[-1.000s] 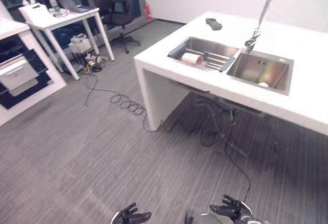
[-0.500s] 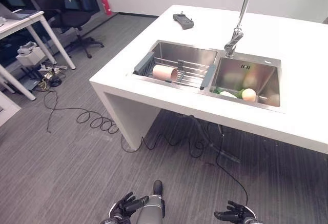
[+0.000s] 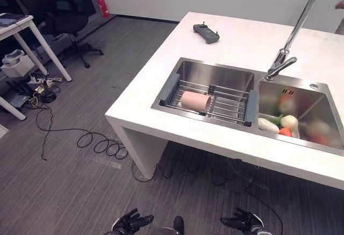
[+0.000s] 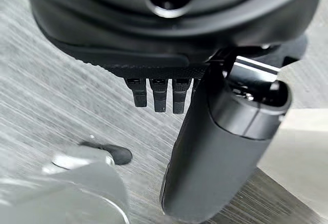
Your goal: Place the dishes in the dishwasher.
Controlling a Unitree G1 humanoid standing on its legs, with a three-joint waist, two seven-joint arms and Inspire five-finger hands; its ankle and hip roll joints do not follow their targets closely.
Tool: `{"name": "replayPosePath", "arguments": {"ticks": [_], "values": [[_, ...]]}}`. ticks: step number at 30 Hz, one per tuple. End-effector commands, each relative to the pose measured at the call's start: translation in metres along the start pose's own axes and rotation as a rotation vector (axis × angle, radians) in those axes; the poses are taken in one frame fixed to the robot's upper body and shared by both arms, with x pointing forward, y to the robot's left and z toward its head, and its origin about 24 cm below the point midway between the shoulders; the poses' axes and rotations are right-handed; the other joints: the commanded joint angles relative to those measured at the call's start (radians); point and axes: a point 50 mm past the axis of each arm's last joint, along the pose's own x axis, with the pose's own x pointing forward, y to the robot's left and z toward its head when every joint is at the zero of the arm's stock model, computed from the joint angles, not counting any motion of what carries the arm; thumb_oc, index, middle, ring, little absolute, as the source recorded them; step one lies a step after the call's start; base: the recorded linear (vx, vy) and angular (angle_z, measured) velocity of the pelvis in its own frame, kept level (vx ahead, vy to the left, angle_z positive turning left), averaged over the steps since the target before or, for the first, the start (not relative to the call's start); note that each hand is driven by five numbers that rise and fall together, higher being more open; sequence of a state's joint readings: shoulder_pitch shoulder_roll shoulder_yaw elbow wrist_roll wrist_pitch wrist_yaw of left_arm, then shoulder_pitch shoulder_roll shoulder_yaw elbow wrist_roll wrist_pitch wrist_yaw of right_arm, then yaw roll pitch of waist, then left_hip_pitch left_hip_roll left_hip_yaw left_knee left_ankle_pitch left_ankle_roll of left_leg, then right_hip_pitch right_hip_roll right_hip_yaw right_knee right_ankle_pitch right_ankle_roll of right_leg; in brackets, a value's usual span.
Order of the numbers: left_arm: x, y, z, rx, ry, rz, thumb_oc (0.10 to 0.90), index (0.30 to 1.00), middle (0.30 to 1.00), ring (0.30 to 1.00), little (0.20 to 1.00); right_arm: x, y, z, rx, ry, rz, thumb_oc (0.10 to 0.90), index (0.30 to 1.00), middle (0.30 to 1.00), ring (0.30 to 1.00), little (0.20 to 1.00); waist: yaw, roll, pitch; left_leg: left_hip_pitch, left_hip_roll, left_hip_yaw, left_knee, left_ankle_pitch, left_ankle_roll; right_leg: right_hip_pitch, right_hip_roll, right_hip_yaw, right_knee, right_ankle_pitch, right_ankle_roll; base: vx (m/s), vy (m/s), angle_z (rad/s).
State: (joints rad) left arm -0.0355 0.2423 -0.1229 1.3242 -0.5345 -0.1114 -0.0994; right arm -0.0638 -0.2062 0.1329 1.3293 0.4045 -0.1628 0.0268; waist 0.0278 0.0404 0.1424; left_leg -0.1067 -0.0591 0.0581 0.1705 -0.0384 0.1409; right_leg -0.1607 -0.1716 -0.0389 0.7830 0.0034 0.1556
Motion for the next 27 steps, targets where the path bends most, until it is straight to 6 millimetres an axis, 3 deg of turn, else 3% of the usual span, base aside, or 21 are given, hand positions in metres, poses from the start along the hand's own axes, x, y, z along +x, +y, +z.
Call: {"name": "replayPosePath", "arguments": {"ticks": [1,3,4,5,8,10,17,18,19,21,22,24,25,27], "values": [[-0.003,0.009,0.001,-0.002,-0.029,-0.003,0.800,0.900,0.900,0.900,0.900,-0.003,-0.026,0.006,-0.029,-0.040,-0.060,0.800,0.900,0.900,0.900,0.900,-0.001,0.025,-0.004,-0.040,0.009,-0.079,0.129,-0.082,-0.053,-0.013,0.029,-0.137,-0.243,0.152,-0.027,0.11,-0.074,-0.38],[-0.004,0.012,-0.002,0.001,-0.021,-0.002,0.800,0.900,0.900,0.900,0.900,-0.003,-0.027,0.006,-0.029,-0.039,-0.059,0.800,0.900,0.900,0.900,0.900,-0.012,0.003,0.008,-0.011,-0.001,-0.073,0.129,-0.107,-0.062,-0.036,0.005,-0.172,-0.378,0.165,-0.023,0.13,-0.227,-0.29],[-0.005,0.016,-0.006,-0.011,-0.015,0.008,0.800,0.900,0.900,0.900,0.900,-0.004,-0.026,0.001,-0.011,-0.027,-0.055,0.800,0.900,0.900,0.900,0.900,-0.041,-0.014,0.028,0.039,-0.013,-0.094,0.129,-0.150,-0.066,-0.085,-0.006,-0.160,-0.469,0.242,0.000,0.14,-0.281,-0.22],[-0.005,0.017,-0.007,-0.016,-0.015,0.010,0.800,0.900,0.900,0.900,0.900,-0.004,-0.025,0.000,-0.006,-0.025,-0.054,0.800,0.900,0.900,0.900,0.900,-0.041,-0.014,0.030,0.043,-0.006,-0.091,0.129,-0.153,-0.070,-0.082,-0.004,-0.153,-0.479,0.231,0.002,0.09,-0.307,-0.06],[-0.005,0.014,-0.006,-0.023,-0.021,0.001,0.800,0.900,0.900,0.900,0.900,-0.005,-0.024,-0.005,0.029,-0.013,-0.052,0.800,0.900,0.900,0.900,0.900,-0.036,-0.039,0.020,0.035,0.015,-0.056,0.129,-0.134,-0.098,-0.037,-0.008,-0.151,-0.483,0.075,-0.005,-0.02,-0.211,0.27],[-0.004,0.009,-0.007,-0.045,-0.016,-0.008,0.800,0.900,0.900,0.900,0.900,-0.005,-0.024,-0.008,0.036,-0.001,-0.060,0.800,0.900,0.900,0.900,0.900,-0.028,-0.043,0.003,0.021,0.038,-0.030,0.129,-0.123,-0.114,0.000,-0.003,-0.159,-0.483,0.004,-0.021,-0.03,-0.143,-0.09],[-0.004,-0.002,-0.021,-0.170,0.035,0.028,0.800,0.900,0.900,0.900,0.900,-0.007,-0.026,-0.018,0.021,0.035,-0.075,0.800,0.900,0.900,0.900,0.900,-0.028,-0.067,-0.025,0.034,0.058,0.006,0.129,-0.106,-0.136,0.035,0.030,-0.138,-0.483,-0.065,-0.053,0.02,-0.139,-0.12],[-0.004,-0.006,-0.024,-0.157,0.047,0.041,0.800,0.900,0.900,0.900,0.900,-0.007,-0.025,-0.017,-0.010,0.036,-0.071,0.800,0.900,0.900,0.900,0.900,-0.022,-0.087,-0.011,0.045,0.050,0.020,0.129,-0.060,-0.146,0.044,0.028,-0.124,-0.483,-0.073,-0.067,0.05,-0.226,0.03],[-0.004,-0.010,-0.027,-0.138,0.060,0.039,0.800,0.900,0.900,0.900,0.900,-0.007,-0.026,-0.016,-0.029,0.038,-0.079,0.800,0.900,0.900,0.900,0.900,0.002,-0.113,0.020,0.008,0.045,0.004,0.170,0.065,-0.168,0.066,0.027,-0.095,-0.483,-0.082,-0.087,0.05,-0.199,-0.07],[-0.004,-0.009,-0.030,-0.185,0.076,0.067,0.800,0.900,0.900,0.900,0.900,-0.007,-0.030,-0.016,-0.022,0.047,-0.100,0.800,0.900,0.900,0.900,0.900,0.017,-0.104,0.043,-0.062,0.063,-0.028,0.220,0.125,-0.184,0.088,0.045,-0.081,-0.483,-0.091,-0.098,0.09,-0.041,-0.17],[-0.005,-0.006,-0.033,-0.215,0.089,0.083,0.800,0.900,0.900,0.900,0.900,-0.007,-0.032,-0.017,-0.019,0.055,-0.105,0.800,0.900,0.900,0.900,0.900,0.022,-0.095,0.046,-0.065,0.067,-0.037,0.180,0.130,-0.186,0.096,0.052,-0.077,-0.483,-0.096,-0.095,0.18,0.099,-0.12],[-0.006,-0.003,-0.036,-0.230,0.103,0.094,0.800,0.900,0.900,0.900,0.900,-0.008,-0.034,-0.018,-0.027,0.065,-0.104,0.800,0.900,0.900,0.900,0.900,0.025,-0.083,0.048,-0.059,0.075,-0.046,0.129,0.103,-0.181,0.105,0.060,-0.072,-0.483,-0.102,-0.088,0.19,0.164,-0.19],[-0.007,0.000,-0.039,-0.232,0.116,0.101,0.800,0.900,0.900,0.900,0.900,-0.008,-0.034,-0.021,-0.039,0.077,-0.103,0.800,0.900,0.900,0.900,0.900,0.028,-0.050,0.045,-0.124,0.110,-0.069,0.129,0.046,-0.185,0.112,0.084,-0.073,-0.483,-0.111,-0.080,0.22,0.253,-0.24],[-0.007,0.000,-0.040,-0.238,0.132,0.101,0.800,0.900,0.900,0.900,0.900,-0.010,-0.036,-0.025,-0.032,0.084,-0.111,0.800,0.900,0.900,0.900,0.900,0.029,-0.029,0.043,-0.170,0.136,-0.072,0.129,0.067,-0.205,0.128,0.096,-0.076,-0.483,-0.127,-0.079,0.19,0.217,0.00]]}}
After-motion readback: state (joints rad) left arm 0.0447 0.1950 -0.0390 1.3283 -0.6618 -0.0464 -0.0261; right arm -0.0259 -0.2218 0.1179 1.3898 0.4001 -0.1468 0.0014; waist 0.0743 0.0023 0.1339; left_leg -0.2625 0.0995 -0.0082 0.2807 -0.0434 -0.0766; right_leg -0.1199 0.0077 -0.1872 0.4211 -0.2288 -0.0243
